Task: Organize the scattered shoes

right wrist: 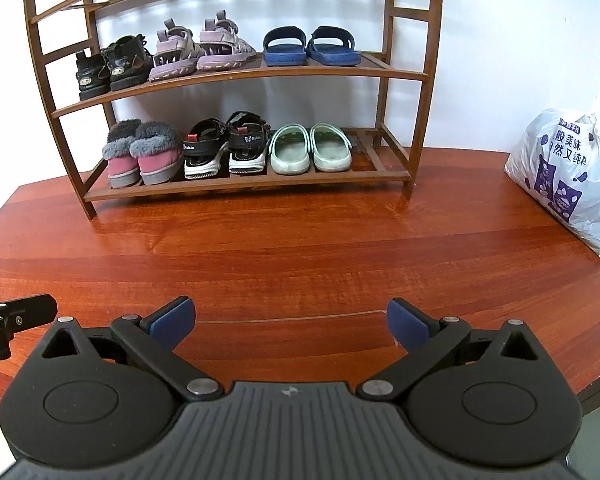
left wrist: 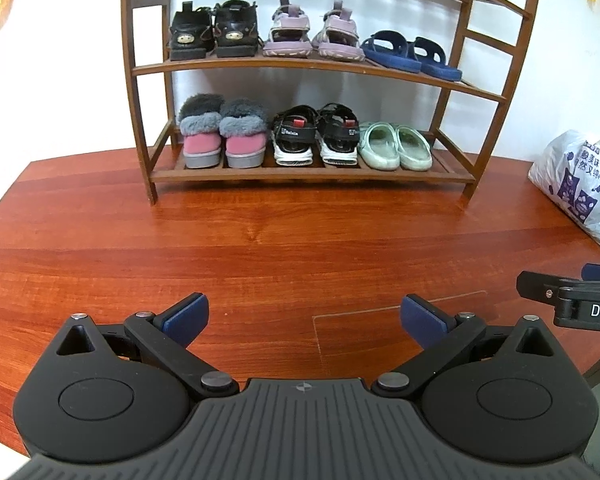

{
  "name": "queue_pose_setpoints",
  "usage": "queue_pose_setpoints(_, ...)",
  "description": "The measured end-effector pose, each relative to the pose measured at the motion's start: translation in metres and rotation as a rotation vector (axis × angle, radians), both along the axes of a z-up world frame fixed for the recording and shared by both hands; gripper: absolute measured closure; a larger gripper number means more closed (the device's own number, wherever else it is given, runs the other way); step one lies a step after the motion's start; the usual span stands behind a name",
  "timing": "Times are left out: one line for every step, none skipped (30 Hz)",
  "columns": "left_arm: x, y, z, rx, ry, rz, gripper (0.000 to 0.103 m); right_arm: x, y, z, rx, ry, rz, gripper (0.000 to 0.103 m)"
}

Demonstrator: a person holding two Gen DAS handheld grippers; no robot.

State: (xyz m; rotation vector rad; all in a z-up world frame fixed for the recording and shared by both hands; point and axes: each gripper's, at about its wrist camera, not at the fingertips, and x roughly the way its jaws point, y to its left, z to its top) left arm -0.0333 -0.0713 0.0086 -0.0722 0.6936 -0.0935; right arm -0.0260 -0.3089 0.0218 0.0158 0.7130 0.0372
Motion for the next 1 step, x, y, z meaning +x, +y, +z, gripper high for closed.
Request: queue_pose_setpoints(-0.0009,-0.0013,0.0001,0.002,-0.003,0.001,0.0,-0.0004,-0.0007,0.0,0.0,0.0,0.0,0.001)
